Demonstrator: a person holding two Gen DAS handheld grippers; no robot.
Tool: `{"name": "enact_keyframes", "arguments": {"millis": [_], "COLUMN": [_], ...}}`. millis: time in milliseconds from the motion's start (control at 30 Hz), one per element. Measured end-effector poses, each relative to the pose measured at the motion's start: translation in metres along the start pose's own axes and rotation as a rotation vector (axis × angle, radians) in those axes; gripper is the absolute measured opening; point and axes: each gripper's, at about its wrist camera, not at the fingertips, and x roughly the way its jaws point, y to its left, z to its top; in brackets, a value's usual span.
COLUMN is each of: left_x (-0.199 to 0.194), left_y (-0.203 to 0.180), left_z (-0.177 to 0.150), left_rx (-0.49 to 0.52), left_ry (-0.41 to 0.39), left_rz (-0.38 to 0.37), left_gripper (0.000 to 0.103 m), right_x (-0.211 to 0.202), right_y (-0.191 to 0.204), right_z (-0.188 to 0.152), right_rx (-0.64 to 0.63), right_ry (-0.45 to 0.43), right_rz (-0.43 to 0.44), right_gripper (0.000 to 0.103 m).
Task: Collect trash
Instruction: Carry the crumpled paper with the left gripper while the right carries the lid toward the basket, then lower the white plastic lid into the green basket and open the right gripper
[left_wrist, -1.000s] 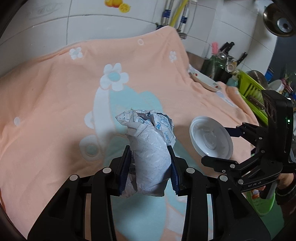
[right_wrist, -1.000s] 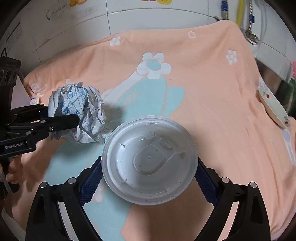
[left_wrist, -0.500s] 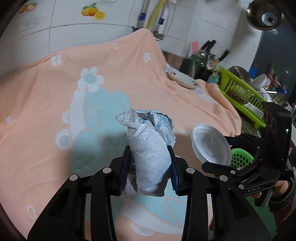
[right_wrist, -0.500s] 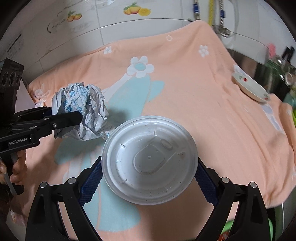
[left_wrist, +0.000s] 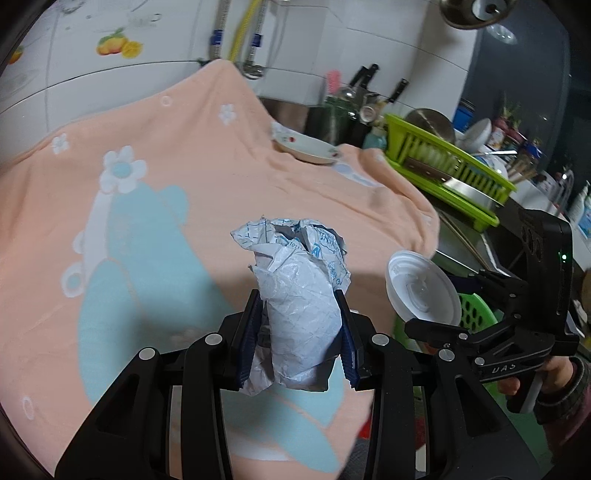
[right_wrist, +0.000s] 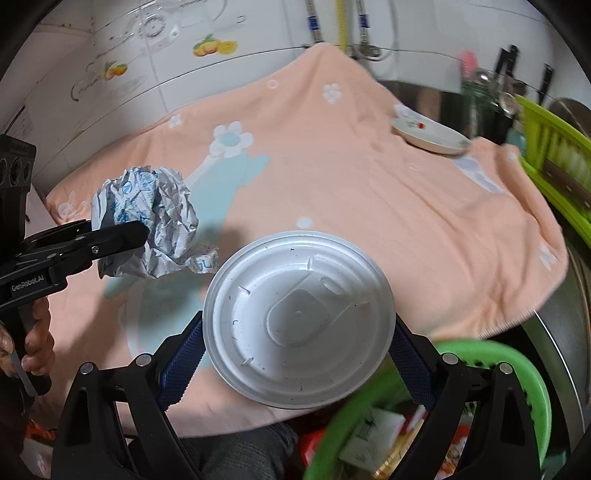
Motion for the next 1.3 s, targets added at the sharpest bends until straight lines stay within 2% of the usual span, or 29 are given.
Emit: {"name": "enact_keyframes", "arguments": {"millis": [700,900,1300], "left_x": [0.033,0.042,0.054], "left_y": [-0.092,-0.115,-0.137], "left_z": [-0.011,-0.018,-0.028], "left_rx": [0.110,0.143,0.166], "left_ry": [0.057,0.085,0.125], "left_rz": [-0.172,-0.207,-0.243], "left_gripper": [0.038,0.038,0.038], "right_x": [-0.057,-0.066,-0.073], "right_y": [-0.097,-0.114,-0.127], "right_z": [-0.079,-0.100,-0.119], "right_rx": [0.232,0.277,0.341], "right_ry": [0.005,0.014,0.020], "right_rz": [-0.172,-0.219,-0.213], "right_gripper": [0.089,0.089,0.090]}}
